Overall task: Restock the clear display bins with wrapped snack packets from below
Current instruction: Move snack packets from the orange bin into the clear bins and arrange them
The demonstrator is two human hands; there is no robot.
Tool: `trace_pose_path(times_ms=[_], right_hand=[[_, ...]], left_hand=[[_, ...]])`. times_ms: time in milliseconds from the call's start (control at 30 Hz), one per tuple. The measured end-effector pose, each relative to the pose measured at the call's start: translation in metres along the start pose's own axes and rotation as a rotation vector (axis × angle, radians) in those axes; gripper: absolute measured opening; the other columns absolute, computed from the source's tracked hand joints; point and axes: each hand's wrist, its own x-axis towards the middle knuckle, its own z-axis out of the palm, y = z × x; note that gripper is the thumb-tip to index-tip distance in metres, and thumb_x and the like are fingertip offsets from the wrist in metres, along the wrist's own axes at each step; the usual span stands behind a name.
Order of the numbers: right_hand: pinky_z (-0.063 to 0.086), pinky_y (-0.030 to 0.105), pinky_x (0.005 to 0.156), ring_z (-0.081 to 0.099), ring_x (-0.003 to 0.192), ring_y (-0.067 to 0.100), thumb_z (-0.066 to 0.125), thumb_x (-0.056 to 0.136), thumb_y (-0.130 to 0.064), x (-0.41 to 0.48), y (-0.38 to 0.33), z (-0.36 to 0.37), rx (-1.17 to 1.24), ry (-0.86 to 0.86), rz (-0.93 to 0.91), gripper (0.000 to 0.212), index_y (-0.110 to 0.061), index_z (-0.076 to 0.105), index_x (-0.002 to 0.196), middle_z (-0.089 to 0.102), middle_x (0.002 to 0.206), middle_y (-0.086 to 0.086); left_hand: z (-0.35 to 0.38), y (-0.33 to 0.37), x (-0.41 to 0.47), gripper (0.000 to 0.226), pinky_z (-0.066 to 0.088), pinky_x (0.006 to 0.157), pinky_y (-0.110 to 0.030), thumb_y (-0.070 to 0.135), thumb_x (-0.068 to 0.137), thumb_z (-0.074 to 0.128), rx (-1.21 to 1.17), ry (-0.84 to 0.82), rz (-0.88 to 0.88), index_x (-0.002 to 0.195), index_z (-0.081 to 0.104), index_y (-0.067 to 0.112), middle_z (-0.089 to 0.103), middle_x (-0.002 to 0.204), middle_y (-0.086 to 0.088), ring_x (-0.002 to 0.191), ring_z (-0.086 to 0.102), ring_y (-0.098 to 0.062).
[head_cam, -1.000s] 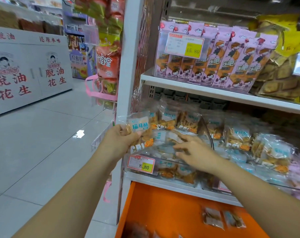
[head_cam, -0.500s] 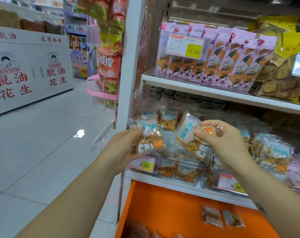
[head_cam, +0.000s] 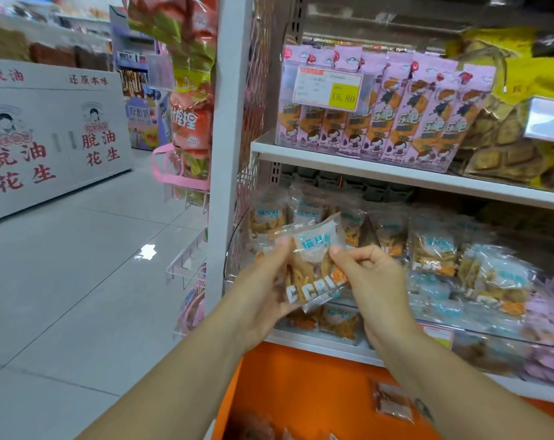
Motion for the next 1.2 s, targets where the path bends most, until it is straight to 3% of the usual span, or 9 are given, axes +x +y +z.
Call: trace_pose_path(times_ms=[100,233,400,467,667,867,1000,1100,1200], right_hand=[[0.054,0.029,0.072,0.068,0.075,0.016,0.07,0.083,-0.029,-0.003,-0.001,0.01,-0.047,-0.023,-0.031,0.018,-0.012,0.066,0.08,0.071,0.075,0.003],[0.041,0.013,0.069,0.06,0.082,-0.005,0.061,0.09,-0.032,0.006,-0.007,0.014,-0.186,-0.059,-0.108,0.021,-0.016,0.07,0.078,0.069,0.081,-0.011],[0.039,0.007,0.071,0.055,0.098,0.005,0.057,0.093,-0.017,0.04,0.004,0.017,-0.559,-0.222,-0.194,0.014,-0.023,0.065,0.103,0.06,0.105,-0.013],[0.042,0.008,0.066,0.053,0.103,0.01,0.059,0.091,-0.014,0.047,0.012,0.022,-0.681,-0.326,-0.185,0.027,-0.024,0.06,0.116,0.054,0.123,-0.005],[0.041,0.034,0.101,0.045,0.122,0.021,0.071,0.08,-0.031,0.051,0.019,0.035,-1.036,-0.521,-0.222,0.066,-0.028,0.042,0.139,0.036,0.14,0.003],[0.043,0.022,0.092,0.056,0.1,0.012,0.065,0.088,-0.015,0.055,0.024,0.036,-0.837,-0.361,-0.277,0.02,-0.015,0.071,0.107,0.062,0.119,0.002],[0.042,0.007,0.078,0.058,0.085,0.001,0.067,0.086,-0.011,0.047,0.01,0.026,-0.649,-0.181,-0.387,0.011,-0.014,0.075,0.093,0.068,0.097,-0.003],[0.044,0.001,0.068,0.059,0.077,-0.004,0.073,0.081,-0.014,0.037,-0.007,0.009,-0.543,-0.079,-0.436,0.009,-0.023,0.072,0.081,0.068,0.086,-0.009],[0.046,0.004,0.066,0.062,0.074,-0.001,0.074,0.079,-0.009,0.032,-0.028,-0.009,-0.485,-0.106,-0.409,0.019,-0.027,0.067,0.074,0.068,0.082,-0.011]], left_hand=[[-0.001,0.0,-0.002,0.035,0.056,0.061,-0.024,0.023,0.082,0.068,0.132,0.079,0.071,0.113,0.06,0.009,0.073,0.092,-0.005,0.076,0.071,-0.012],[-0.016,0.012,-0.001,0.033,0.055,0.074,-0.032,0.024,0.076,0.073,0.286,0.281,0.266,0.105,0.061,0.016,0.072,0.1,-0.002,0.088,0.071,-0.016],[-0.041,0.041,-0.002,0.035,0.055,0.085,-0.041,0.019,0.077,0.075,0.317,0.422,0.43,0.109,0.062,0.014,0.073,0.1,-0.003,0.093,0.07,-0.02],[-0.046,0.043,-0.001,0.036,0.054,0.089,-0.045,0.021,0.078,0.076,0.335,0.433,0.436,0.111,0.063,0.016,0.073,0.1,0.0,0.094,0.07,-0.018],[-0.046,0.044,0.001,0.025,0.056,0.079,-0.032,0.018,0.08,0.074,0.324,0.413,0.484,0.102,0.062,0.023,0.073,0.095,0.006,0.086,0.071,-0.009],[-0.046,0.04,0.0,0.032,0.049,0.065,-0.014,0.017,0.079,0.075,0.469,0.471,0.552,0.105,0.057,0.021,0.068,0.097,0.009,0.084,0.065,0.0],[-0.047,0.037,0.0,0.037,0.047,0.056,-0.006,0.018,0.08,0.075,0.633,0.504,0.605,0.11,0.054,0.019,0.066,0.099,0.009,0.086,0.064,-0.002],[-0.047,0.035,0.0,0.04,0.053,0.074,-0.017,0.024,0.08,0.075,0.7,0.507,0.617,0.112,0.05,0.024,0.065,0.101,0.012,0.094,0.064,-0.006],[-0.039,0.028,0.002,0.061,0.049,0.093,-0.03,0.031,0.082,0.073,0.737,0.468,0.59,0.133,0.04,0.028,0.057,0.116,0.018,0.108,0.058,-0.007]])
